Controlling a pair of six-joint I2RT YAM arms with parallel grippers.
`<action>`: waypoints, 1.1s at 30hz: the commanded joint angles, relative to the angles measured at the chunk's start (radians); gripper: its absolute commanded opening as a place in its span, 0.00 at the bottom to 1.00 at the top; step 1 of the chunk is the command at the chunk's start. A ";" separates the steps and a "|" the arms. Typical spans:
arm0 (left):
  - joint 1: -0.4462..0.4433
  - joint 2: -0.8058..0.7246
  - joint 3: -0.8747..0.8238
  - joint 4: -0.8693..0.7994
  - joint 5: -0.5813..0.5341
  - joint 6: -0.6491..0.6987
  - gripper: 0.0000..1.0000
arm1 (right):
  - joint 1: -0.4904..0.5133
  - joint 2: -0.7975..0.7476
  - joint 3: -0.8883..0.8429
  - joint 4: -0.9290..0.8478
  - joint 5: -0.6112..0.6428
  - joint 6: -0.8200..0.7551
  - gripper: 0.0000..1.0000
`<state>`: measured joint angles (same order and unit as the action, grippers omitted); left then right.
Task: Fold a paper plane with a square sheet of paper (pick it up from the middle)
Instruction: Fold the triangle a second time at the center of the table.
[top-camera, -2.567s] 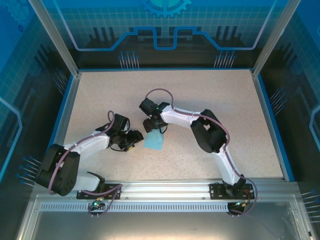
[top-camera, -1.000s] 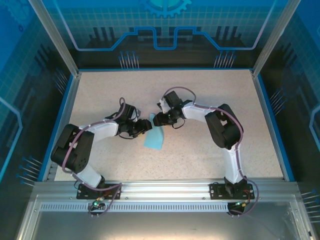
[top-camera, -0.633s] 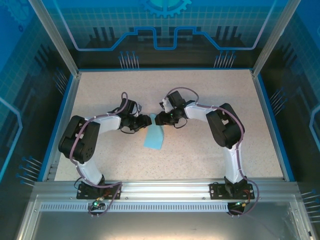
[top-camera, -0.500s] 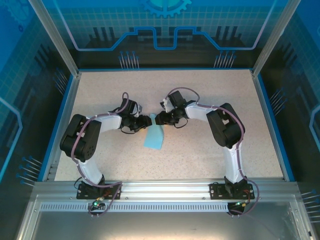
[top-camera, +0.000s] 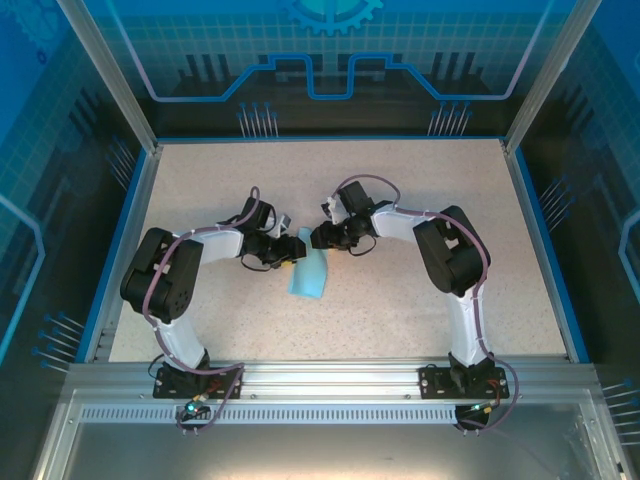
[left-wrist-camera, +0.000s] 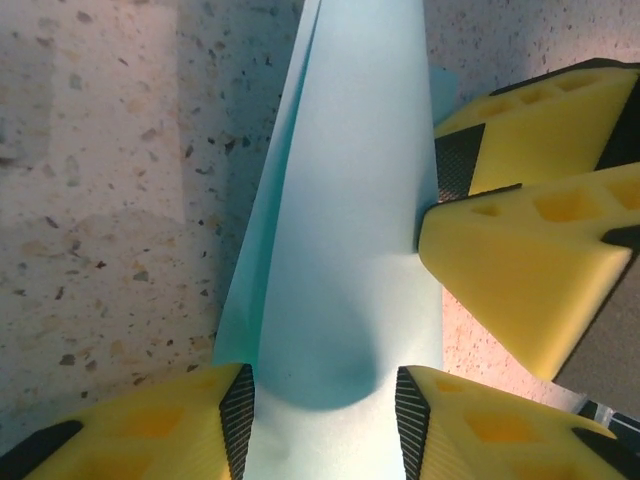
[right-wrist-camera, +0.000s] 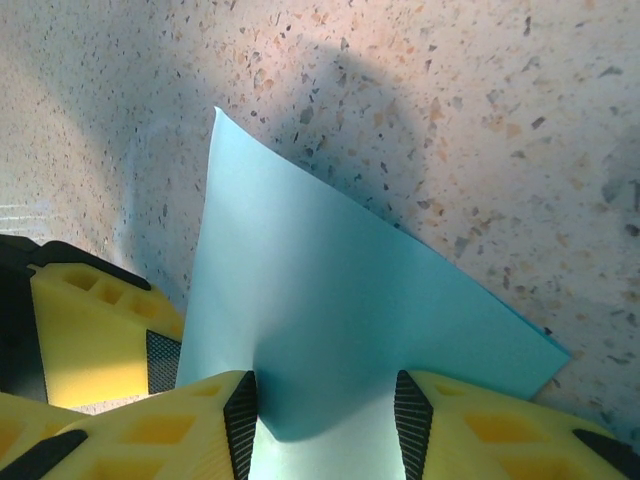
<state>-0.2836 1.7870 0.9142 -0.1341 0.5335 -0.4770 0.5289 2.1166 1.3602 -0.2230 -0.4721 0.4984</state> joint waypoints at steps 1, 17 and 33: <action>0.020 -0.032 0.004 -0.033 0.063 0.035 0.42 | -0.030 0.052 -0.032 -0.136 0.066 0.021 0.43; 0.021 -0.123 -0.162 0.067 0.220 -0.046 0.48 | -0.032 0.057 -0.020 -0.150 0.073 0.031 0.43; -0.022 -0.221 -0.309 0.346 0.292 -0.118 0.49 | -0.033 0.060 -0.016 -0.156 0.076 0.040 0.44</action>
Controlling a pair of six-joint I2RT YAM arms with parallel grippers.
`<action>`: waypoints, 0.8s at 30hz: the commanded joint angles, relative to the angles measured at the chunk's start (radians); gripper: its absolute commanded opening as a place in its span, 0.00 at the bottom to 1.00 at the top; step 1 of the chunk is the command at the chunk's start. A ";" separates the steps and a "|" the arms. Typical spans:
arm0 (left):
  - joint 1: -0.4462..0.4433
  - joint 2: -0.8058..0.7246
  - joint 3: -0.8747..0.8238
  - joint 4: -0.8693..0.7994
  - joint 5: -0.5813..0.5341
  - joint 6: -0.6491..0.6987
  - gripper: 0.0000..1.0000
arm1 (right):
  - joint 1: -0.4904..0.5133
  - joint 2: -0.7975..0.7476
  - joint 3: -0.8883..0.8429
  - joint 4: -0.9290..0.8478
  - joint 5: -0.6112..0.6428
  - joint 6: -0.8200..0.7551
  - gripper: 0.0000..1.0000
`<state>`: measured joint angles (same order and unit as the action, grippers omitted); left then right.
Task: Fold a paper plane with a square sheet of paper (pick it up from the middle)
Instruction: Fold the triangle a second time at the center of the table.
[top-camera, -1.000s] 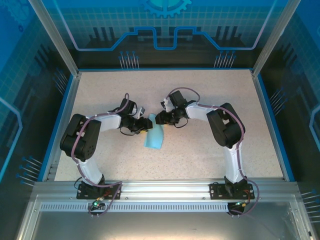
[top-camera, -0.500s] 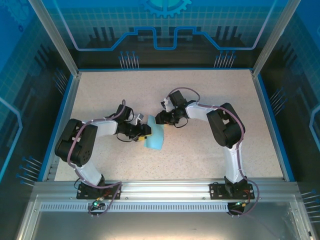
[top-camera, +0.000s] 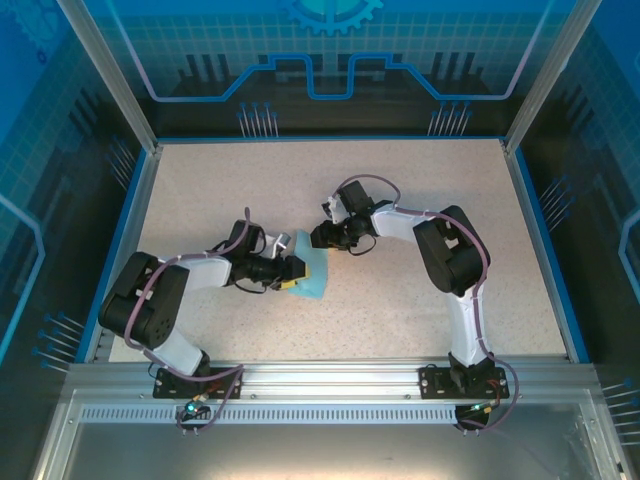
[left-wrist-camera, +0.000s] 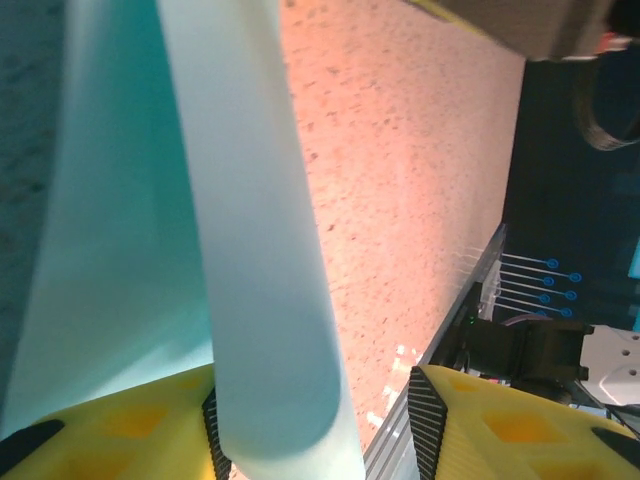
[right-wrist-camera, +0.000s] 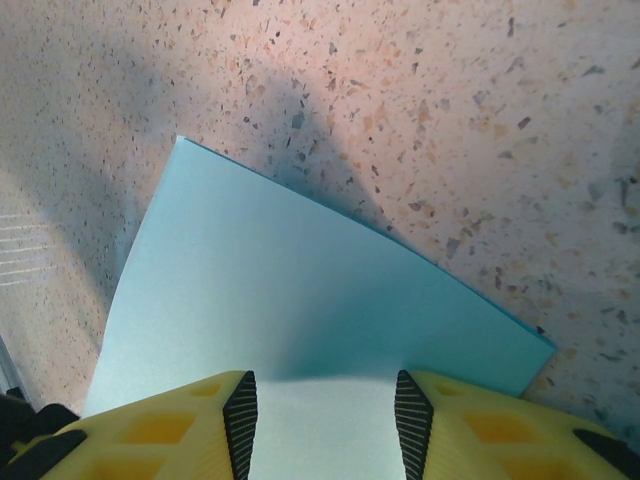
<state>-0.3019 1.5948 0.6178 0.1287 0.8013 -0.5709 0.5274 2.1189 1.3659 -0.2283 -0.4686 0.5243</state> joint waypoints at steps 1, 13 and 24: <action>-0.004 -0.033 -0.013 0.100 0.004 -0.035 0.49 | -0.032 0.057 -0.022 -0.151 0.073 0.014 0.44; -0.002 0.040 0.029 0.184 -0.171 -0.140 0.42 | -0.030 0.056 -0.025 -0.150 0.074 0.019 0.44; -0.003 0.021 0.036 -0.016 -0.276 -0.133 0.12 | -0.026 -0.079 -0.030 -0.093 0.018 0.020 0.44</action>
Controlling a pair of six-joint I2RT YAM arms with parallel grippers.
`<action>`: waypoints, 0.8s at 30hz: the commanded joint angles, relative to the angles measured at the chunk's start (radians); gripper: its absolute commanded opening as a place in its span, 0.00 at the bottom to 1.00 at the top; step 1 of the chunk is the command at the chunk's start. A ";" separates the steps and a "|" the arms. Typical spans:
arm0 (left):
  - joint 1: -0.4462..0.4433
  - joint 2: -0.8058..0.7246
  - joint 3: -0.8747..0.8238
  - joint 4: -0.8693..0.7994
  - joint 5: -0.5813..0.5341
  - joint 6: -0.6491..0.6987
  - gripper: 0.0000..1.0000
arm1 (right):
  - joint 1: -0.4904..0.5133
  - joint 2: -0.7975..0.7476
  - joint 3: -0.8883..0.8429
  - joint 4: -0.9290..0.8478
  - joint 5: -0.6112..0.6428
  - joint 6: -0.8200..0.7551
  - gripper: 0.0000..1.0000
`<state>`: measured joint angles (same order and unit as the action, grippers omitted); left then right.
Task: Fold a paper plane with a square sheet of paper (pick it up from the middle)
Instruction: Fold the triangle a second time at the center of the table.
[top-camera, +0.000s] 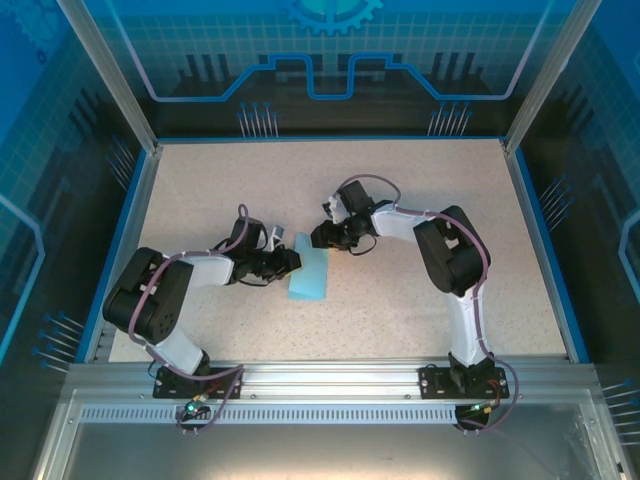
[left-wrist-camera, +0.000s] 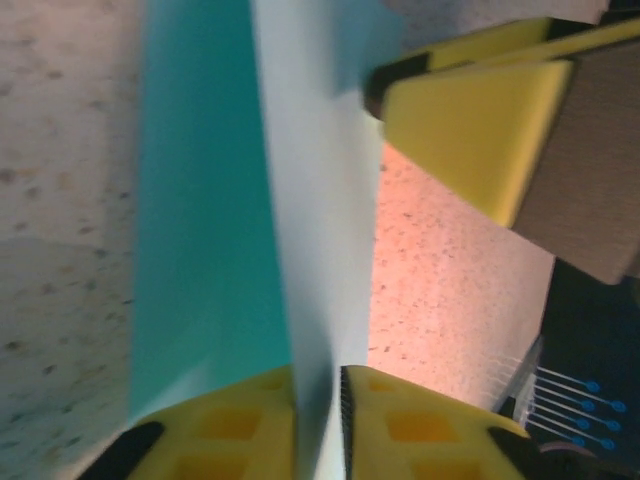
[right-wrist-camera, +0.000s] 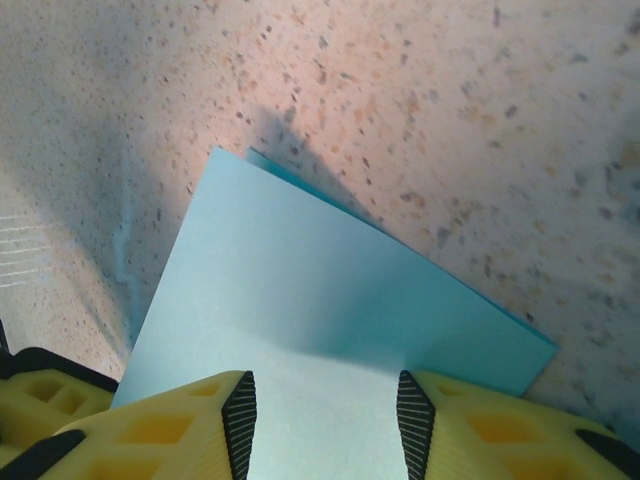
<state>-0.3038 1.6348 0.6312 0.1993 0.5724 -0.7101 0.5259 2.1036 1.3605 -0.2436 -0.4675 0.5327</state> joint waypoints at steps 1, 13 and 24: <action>-0.001 -0.021 0.030 -0.116 -0.057 0.008 0.10 | -0.021 -0.092 -0.030 -0.073 0.017 0.009 0.43; -0.007 -0.018 0.045 -0.178 -0.089 0.008 0.06 | 0.107 -0.192 -0.150 -0.075 0.134 0.027 0.32; -0.008 -0.030 0.043 -0.185 -0.060 -0.004 0.20 | 0.141 -0.072 -0.114 -0.088 0.148 0.045 0.27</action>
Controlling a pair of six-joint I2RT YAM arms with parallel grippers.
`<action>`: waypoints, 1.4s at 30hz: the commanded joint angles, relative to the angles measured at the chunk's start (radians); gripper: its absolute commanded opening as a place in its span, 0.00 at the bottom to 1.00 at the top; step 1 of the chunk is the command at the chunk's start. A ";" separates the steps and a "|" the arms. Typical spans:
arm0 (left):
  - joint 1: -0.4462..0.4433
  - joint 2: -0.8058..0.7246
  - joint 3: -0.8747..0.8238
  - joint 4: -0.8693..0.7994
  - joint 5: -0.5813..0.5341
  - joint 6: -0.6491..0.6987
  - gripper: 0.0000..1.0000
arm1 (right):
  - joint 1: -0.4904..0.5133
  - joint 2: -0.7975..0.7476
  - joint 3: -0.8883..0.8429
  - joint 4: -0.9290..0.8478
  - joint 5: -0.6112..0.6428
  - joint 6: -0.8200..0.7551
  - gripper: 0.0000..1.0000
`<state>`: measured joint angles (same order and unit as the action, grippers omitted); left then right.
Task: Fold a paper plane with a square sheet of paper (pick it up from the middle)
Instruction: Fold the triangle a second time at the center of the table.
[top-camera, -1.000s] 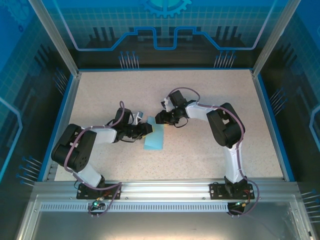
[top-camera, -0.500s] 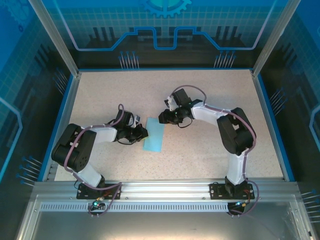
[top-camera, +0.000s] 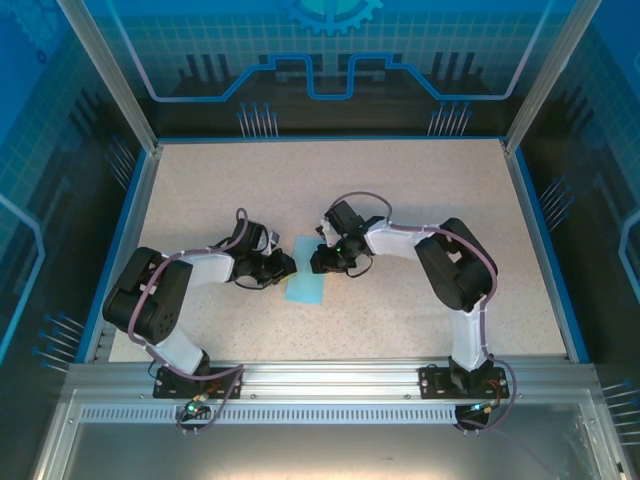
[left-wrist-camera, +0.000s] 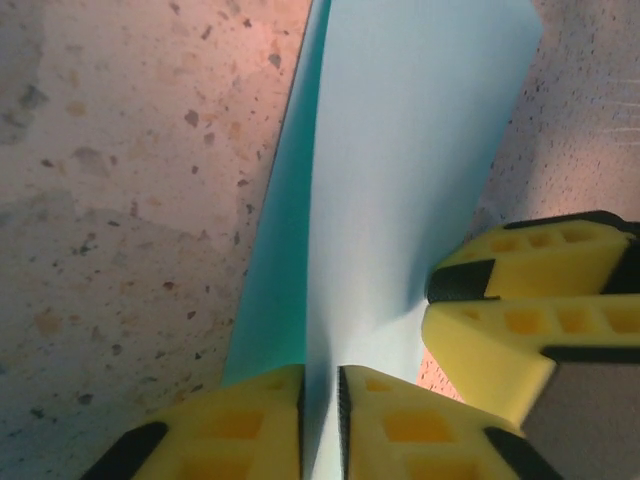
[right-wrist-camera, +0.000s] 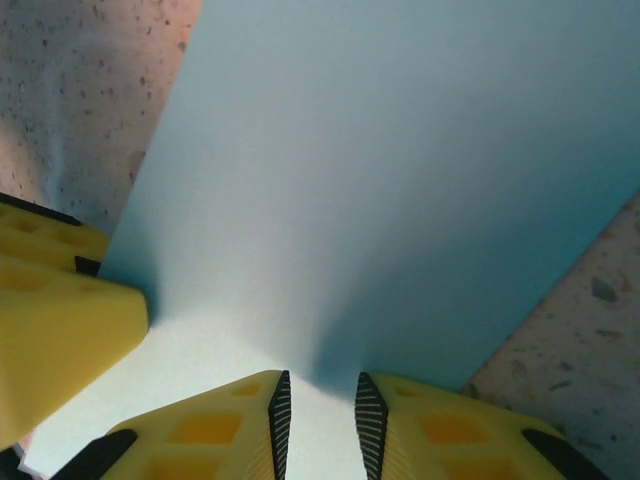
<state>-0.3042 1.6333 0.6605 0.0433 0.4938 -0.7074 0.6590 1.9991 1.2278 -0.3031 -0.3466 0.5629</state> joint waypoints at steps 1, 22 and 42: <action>-0.009 -0.032 0.010 -0.027 0.031 -0.007 0.23 | 0.008 0.042 0.021 -0.033 0.032 0.019 0.27; -0.055 -0.215 -0.088 0.033 0.180 -0.071 0.33 | 0.005 0.078 0.025 -0.038 0.042 0.091 0.26; -0.059 -0.045 -0.064 0.275 0.127 -0.171 0.45 | -0.079 -0.131 -0.109 0.091 -0.074 0.144 0.33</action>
<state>-0.3565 1.5719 0.5755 0.2836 0.6312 -0.8639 0.5980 1.9518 1.1477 -0.2157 -0.4263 0.7074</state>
